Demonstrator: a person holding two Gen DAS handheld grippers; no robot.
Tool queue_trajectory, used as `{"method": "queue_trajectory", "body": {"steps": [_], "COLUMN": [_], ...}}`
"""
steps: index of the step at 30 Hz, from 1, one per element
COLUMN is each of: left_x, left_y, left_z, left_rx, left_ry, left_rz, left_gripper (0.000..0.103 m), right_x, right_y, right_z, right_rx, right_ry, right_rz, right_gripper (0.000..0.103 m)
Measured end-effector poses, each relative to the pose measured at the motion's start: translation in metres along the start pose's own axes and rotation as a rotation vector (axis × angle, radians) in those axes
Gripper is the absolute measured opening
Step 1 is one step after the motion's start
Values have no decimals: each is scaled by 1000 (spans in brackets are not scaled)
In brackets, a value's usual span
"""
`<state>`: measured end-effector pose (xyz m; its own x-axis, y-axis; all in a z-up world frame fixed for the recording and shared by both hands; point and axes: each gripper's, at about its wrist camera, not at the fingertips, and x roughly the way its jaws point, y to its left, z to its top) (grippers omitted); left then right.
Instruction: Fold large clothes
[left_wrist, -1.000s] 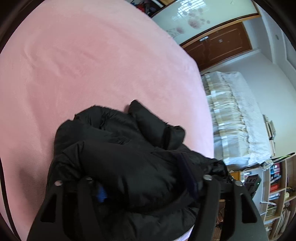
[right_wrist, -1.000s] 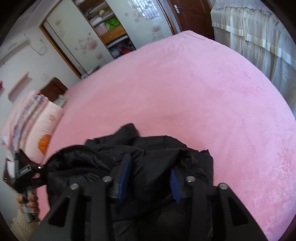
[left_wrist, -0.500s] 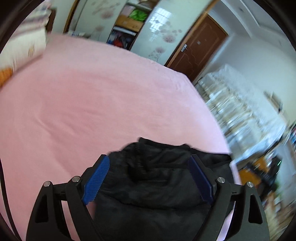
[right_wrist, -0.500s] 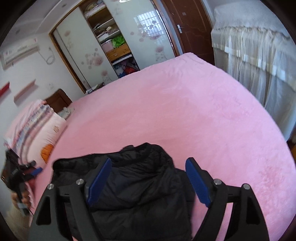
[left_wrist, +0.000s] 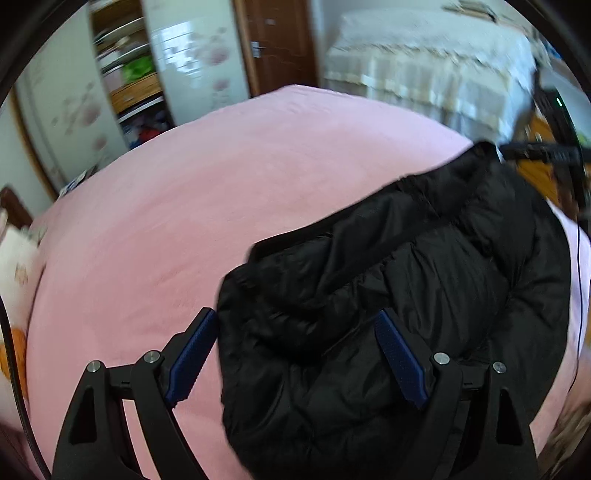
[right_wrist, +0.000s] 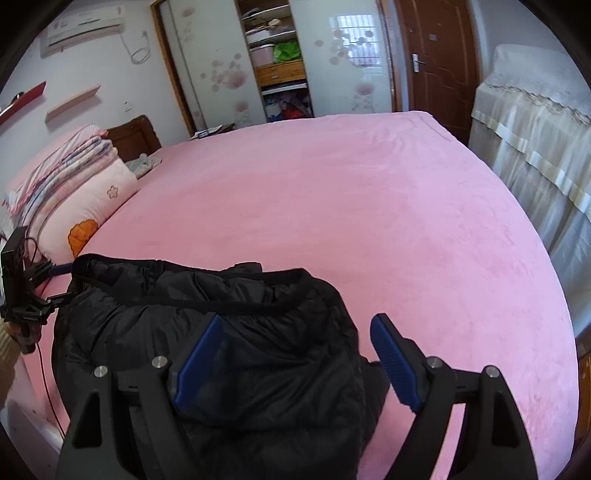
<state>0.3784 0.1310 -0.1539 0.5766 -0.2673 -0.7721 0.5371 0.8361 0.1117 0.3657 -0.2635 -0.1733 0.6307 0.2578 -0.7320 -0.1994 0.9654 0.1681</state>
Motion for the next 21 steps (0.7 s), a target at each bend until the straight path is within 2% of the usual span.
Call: {"method": "queue_trajectory", "body": {"steps": [3, 4, 5, 6, 7, 8, 10, 11, 12, 16, 21], "left_x": [12, 15, 20, 24, 33, 39, 41, 40, 38, 28, 9], "left_y": [-5, -3, -2, 1, 7, 8, 12, 13, 13, 13, 36], "left_z": [6, 8, 10, 11, 13, 14, 12, 12, 13, 21, 35], "left_rx": [39, 35, 27, 18, -9, -29, -48, -53, -63, -119, -316], "left_ry": [18, 23, 27, 38, 77, 90, 87, 81, 71, 26, -32], "left_rz": [-18, -34, -51, -58, -60, -57, -25, -13, 3, 99, 140], "left_gripper": [85, 82, 57, 13, 7, 7, 6, 6, 5, 5, 5], "right_x": [21, 28, 32, 38, 43, 50, 59, 66, 67, 48, 13], "right_y": [6, 6, 5, 3, 1, -2, -5, -6, -4, 9, 3], "right_z": [2, 2, 2, 1, 1, 1, -2, -6, -9, -6, 17], "right_rx": [-43, -48, -46, -36, -24, -4, 16, 23, 13, -41, 86], "right_ry": [45, 61, 70, 85, 99, 120, 162, 198, 199, 89, -76], "right_rz": [-29, -27, -21, -11, 1, 15, 37, 41, 28, -52, -49], "right_gripper": [83, 83, 83, 83, 82, 81, 48, 20, 12, 7, 7]}}
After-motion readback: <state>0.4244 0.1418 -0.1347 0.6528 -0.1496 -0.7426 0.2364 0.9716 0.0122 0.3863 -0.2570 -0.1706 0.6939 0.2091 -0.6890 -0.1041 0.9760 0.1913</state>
